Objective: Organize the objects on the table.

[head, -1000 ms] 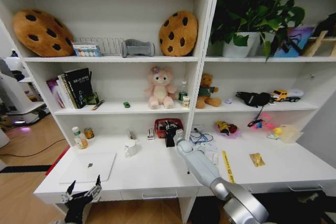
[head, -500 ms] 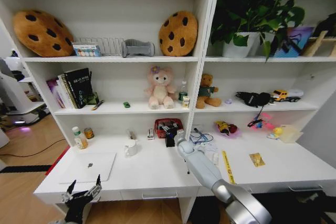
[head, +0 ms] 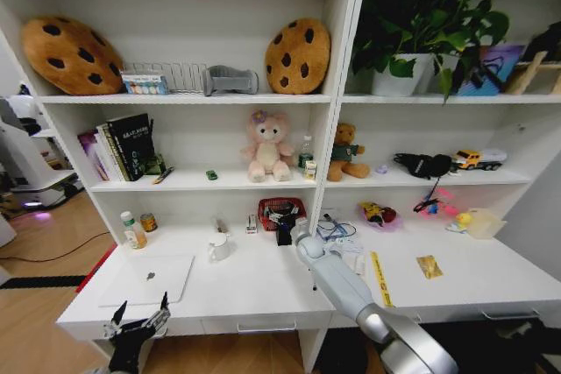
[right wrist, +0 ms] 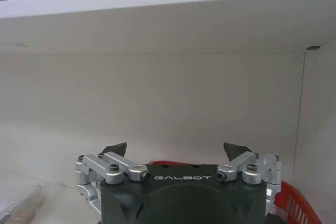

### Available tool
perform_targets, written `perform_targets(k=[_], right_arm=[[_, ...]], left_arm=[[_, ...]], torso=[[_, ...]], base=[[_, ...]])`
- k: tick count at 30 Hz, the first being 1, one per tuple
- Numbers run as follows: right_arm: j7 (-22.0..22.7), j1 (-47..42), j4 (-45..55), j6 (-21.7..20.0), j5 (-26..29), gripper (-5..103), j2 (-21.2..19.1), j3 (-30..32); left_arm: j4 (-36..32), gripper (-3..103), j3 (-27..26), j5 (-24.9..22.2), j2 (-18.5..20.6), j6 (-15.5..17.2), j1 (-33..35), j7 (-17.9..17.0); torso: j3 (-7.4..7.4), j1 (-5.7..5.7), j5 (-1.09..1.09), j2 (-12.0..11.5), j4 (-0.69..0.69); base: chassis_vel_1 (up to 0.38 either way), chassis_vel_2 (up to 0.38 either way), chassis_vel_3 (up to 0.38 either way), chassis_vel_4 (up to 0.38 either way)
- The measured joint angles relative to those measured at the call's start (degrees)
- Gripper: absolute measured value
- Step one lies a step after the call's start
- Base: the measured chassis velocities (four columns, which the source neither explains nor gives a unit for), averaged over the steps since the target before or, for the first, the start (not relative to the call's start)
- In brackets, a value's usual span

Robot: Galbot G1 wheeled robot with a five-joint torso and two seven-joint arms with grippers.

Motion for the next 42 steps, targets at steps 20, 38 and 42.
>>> perform_targets(k=[20, 38, 42], right_arm=[[3.2, 9.36, 0.4, -27.26, 8.82, 73, 2.08, -3.31], [6.69, 12.55, -3.27, -32.02, 21.17, 58, 1.81, -7.51], [6.76, 12.33, -3.22, -32.02, 21.22, 57, 1.81, -7.64]], left_arm=[[1.05, 100, 1.29, 1.72, -0.6, -0.52, 0.23, 0.35], [2.21, 100, 2.89, 1.88, -0.89, -0.98, -0.8, 0.45], [2.39, 100, 2.89, 1.89, -0.87, -1.06, -0.94, 0.47]], torso=[[0.0, 0.0, 0.0, 0.0, -0.01], [0.0, 0.0, 0.0, -0.01, 0.0], [0.0, 0.0, 0.0, 0.0, 0.0]], base=[[0.0, 0.0, 0.0, 0.0], [0.0, 0.0, 0.0, 0.0], [0.0, 0.0, 0.0, 0.0]])
